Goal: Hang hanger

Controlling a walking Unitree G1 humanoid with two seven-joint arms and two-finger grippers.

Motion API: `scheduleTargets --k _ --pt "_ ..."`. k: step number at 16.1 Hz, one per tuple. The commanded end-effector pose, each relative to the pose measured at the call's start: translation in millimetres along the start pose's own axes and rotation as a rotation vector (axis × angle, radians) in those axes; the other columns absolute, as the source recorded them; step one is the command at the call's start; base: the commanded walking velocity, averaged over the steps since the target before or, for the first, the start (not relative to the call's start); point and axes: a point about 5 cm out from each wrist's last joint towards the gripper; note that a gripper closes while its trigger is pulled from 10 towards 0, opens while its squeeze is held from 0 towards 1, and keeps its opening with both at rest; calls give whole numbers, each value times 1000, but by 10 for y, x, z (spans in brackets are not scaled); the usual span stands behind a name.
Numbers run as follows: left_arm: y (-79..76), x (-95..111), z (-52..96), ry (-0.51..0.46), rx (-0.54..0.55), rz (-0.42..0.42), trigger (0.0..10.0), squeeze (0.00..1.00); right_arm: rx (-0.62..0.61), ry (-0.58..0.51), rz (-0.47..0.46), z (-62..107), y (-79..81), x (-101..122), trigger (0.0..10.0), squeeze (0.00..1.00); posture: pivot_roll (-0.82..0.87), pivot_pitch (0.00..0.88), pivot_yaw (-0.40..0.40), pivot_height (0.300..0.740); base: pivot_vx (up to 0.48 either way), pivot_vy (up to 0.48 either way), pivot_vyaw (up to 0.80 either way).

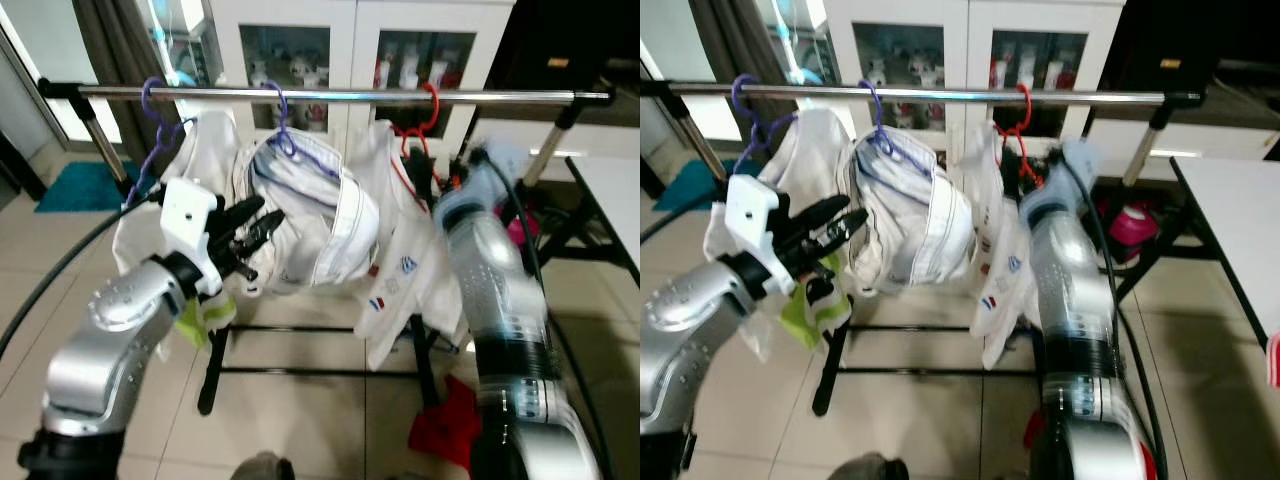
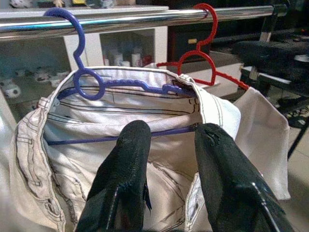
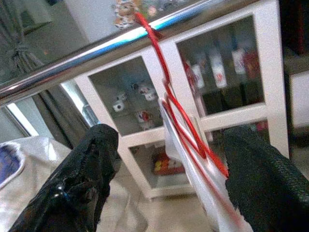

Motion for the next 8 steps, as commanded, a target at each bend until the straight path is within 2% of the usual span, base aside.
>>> scheduleTargets --k 1,2,4,5,6,8 --pt "17 -16 1 -5 31 -3 10000 0 33 -38 -31 69 113 142 10000 1000 -58 0 35 740 0 0 0" --pt "19 -44 2 -7 52 6 10000 0 27 -11 -69 184 145 89 10000 1000 -58 0 35 740 0 0 0" --pt "7 -92 21 -11 69 23 10000 0 25 40 -62 340 201 21 10000 1000 -77 0 36 740 0 0 0" --pt "6 -109 33 -17 80 28 10000 0 25 64 -104 434 244 23 10000 1000 -77 0 27 740 0 0 0" --pt "5 -114 35 -21 85 30 10000 0 28 72 -120 469 261 32 10000 1000 -77 0 27 740 0 0 0" --pt "8 -129 36 -33 111 41 10000 0 8 93 -128 563 274 9 10000 914 -83 0 24 740 0 0 0"
Point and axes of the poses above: a point about 5 cm out from each wrist's last joint towards the gripper, its own z axis pointing back from the gripper into the wrist, its own x axis along the axis of the wrist's last joint, y = z × x, and after that the axes turned 9 degrees about z, right-handed
